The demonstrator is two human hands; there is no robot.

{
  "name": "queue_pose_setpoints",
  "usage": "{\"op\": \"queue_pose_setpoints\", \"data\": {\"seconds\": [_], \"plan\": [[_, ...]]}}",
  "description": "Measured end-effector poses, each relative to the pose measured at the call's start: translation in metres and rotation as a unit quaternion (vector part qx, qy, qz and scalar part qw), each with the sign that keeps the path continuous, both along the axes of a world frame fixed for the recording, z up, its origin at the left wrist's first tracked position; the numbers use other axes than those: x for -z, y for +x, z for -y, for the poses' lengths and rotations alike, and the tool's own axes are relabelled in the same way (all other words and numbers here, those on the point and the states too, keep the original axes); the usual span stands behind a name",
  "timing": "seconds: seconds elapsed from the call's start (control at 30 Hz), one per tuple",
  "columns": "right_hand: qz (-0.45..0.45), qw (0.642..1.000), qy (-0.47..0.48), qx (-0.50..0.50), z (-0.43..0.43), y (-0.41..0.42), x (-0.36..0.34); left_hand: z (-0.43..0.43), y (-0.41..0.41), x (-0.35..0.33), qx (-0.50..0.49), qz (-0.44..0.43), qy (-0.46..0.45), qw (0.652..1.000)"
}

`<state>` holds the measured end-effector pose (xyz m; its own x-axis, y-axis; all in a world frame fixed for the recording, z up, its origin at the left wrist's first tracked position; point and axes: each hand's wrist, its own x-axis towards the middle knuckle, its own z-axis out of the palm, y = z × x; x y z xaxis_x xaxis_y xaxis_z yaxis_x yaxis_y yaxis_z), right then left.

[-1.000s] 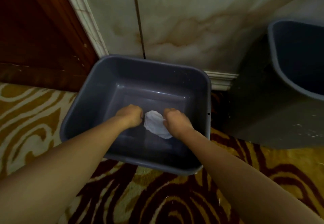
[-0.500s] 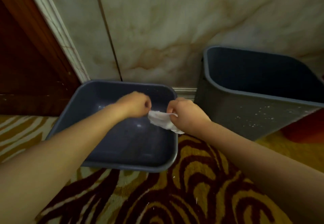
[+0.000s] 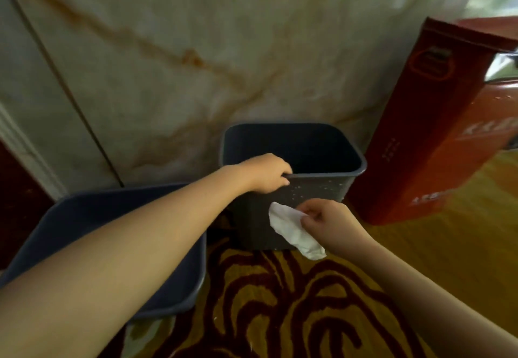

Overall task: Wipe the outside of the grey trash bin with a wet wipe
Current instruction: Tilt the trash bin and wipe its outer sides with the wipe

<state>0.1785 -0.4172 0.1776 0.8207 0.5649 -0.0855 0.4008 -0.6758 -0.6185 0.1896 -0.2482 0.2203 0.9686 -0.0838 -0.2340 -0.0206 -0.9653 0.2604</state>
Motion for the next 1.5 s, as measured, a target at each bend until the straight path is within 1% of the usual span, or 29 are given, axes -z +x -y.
{"op": "queue_pose_setpoints", "data": {"seconds": [0.13, 0.2, 0.27, 0.33, 0.43, 0.5, 0.53, 0.6, 0.67, 0.7, 0.77, 0.87, 0.97, 1.07, 1.13, 1.27, 1.37, 1.43, 1.5], "plan": [[-0.065, 0.989, 0.083, 0.106, 0.029, 0.006, 0.015, -0.002, 0.005, 0.005, -0.022, 0.009, 0.015, 1.0], [-0.091, 0.971, 0.142, 0.171, 0.037, 0.007, 0.023, -0.001, 0.006, 0.004, -0.028, 0.025, 0.012, 0.999], [-0.096, 0.948, 0.204, 0.227, 0.044, 0.008, 0.025, 0.002, 0.007, 0.0, -0.041, 0.055, 0.003, 0.998], [-0.07, 0.921, 0.266, 0.277, 0.051, 0.013, 0.021, 0.005, 0.01, -0.008, -0.059, 0.09, -0.014, 0.994], [0.02, 0.887, 0.334, 0.32, 0.057, 0.026, 0.007, 0.005, 0.012, -0.021, -0.095, 0.123, -0.033, 0.987], [0.07, 0.882, 0.347, 0.31, 0.05, 0.033, -0.003, 0.004, 0.011, -0.023, -0.122, 0.123, -0.043, 0.984], [0.087, 0.887, 0.345, 0.294, 0.042, 0.035, -0.006, 0.004, 0.009, -0.022, -0.136, 0.119, -0.056, 0.982], [0.125, 0.917, 0.299, 0.232, 0.023, 0.036, -0.008, 0.005, 0.004, -0.015, -0.159, 0.105, -0.109, 0.976], [0.148, 0.954, 0.226, 0.129, 0.002, 0.032, 0.004, 0.01, 0.0, -0.008, -0.175, 0.089, -0.181, 0.964], [0.154, 0.963, 0.203, 0.086, -0.005, 0.026, 0.012, 0.013, -0.001, -0.005, -0.181, 0.086, -0.205, 0.958], [0.196, 0.962, 0.187, 0.026, -0.011, 0.016, 0.028, 0.015, -0.003, 0.0, -0.188, 0.087, -0.228, 0.951], [0.286, 0.944, 0.16, -0.034, -0.008, 0.015, 0.041, 0.014, -0.003, 0.002, -0.192, 0.096, -0.238, 0.947], [0.309, 0.942, 0.129, -0.018, -0.001, 0.038, 0.044, 0.016, -0.001, -0.001, -0.184, 0.089, -0.246, 0.947], [0.283, 0.947, 0.15, 0.03, 0.007, 0.059, 0.046, 0.017, 0.006, -0.006, -0.166, 0.079, -0.246, 0.952], [0.255, 0.952, 0.166, 0.047, 0.009, 0.07, 0.044, 0.014, 0.011, -0.011, -0.145, 0.073, -0.223, 0.961], [0.202, 0.957, 0.198, 0.07, 0.004, 0.083, 0.041, 0.004, 0.02, -0.02, -0.122, 0.083, -0.171, 0.974], [0.19, 0.957, 0.206, 0.078, -0.006, 0.079, 0.042, -0.002, 0.023, -0.019, -0.123, 0.074, -0.171, 0.975], [0.211, 0.953, 0.21, 0.06, -0.013, 0.064, 0.047, -0.006, 0.023, -0.016, -0.132, 0.068, -0.197, 0.969], [0.234, 0.95, 0.204, -0.023, -0.022, 0.038, 0.056, -0.01, 0.024, -0.015, -0.151, 0.075, -0.221, 0.961]]}}
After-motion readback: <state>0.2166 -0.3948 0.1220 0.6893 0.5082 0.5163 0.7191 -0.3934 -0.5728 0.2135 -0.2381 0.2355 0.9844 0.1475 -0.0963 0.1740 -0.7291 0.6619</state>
